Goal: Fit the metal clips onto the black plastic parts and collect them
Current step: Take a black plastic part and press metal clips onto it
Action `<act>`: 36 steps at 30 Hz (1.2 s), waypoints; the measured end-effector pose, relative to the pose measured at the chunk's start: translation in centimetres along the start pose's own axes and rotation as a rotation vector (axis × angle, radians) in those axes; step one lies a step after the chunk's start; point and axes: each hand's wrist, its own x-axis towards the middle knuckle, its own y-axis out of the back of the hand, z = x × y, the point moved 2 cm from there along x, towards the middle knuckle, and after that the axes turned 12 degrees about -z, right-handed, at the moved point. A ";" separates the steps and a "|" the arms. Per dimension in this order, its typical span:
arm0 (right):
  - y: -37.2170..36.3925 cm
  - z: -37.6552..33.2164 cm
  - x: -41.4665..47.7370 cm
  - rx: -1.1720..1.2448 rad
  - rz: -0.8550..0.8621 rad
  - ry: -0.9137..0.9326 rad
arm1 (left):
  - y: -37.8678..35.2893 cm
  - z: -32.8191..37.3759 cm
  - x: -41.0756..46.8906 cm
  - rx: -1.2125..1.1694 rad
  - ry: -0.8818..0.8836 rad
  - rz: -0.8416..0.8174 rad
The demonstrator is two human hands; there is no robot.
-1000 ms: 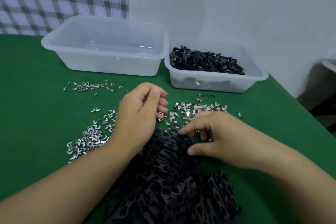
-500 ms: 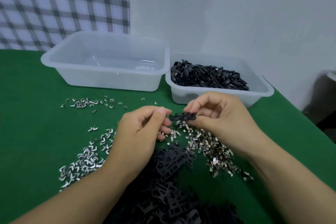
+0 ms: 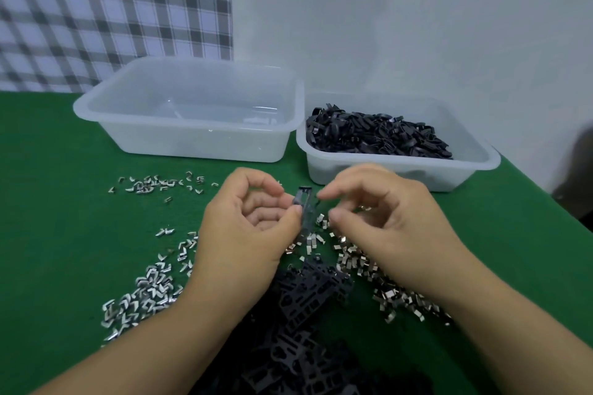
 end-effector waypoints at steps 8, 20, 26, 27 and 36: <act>0.0 0.8 0.4 -0.051 0.010 -0.034 | -0.3 0.3 -0.2 0.057 -0.020 -0.096; -0.4 1.3 0.2 -0.527 -0.054 -0.045 | 0.7 0.4 0.1 0.017 0.025 0.160; -2.1 1.6 1.1 -0.691 -0.200 -0.030 | 0.8 0.3 0.1 0.029 0.026 0.161; -2.0 1.6 1.1 -0.695 -0.202 -0.040 | 0.7 0.3 0.1 0.029 0.028 0.158; -1.7 1.4 0.8 -0.581 -0.172 -0.095 | 0.8 0.1 0.1 0.075 0.016 0.141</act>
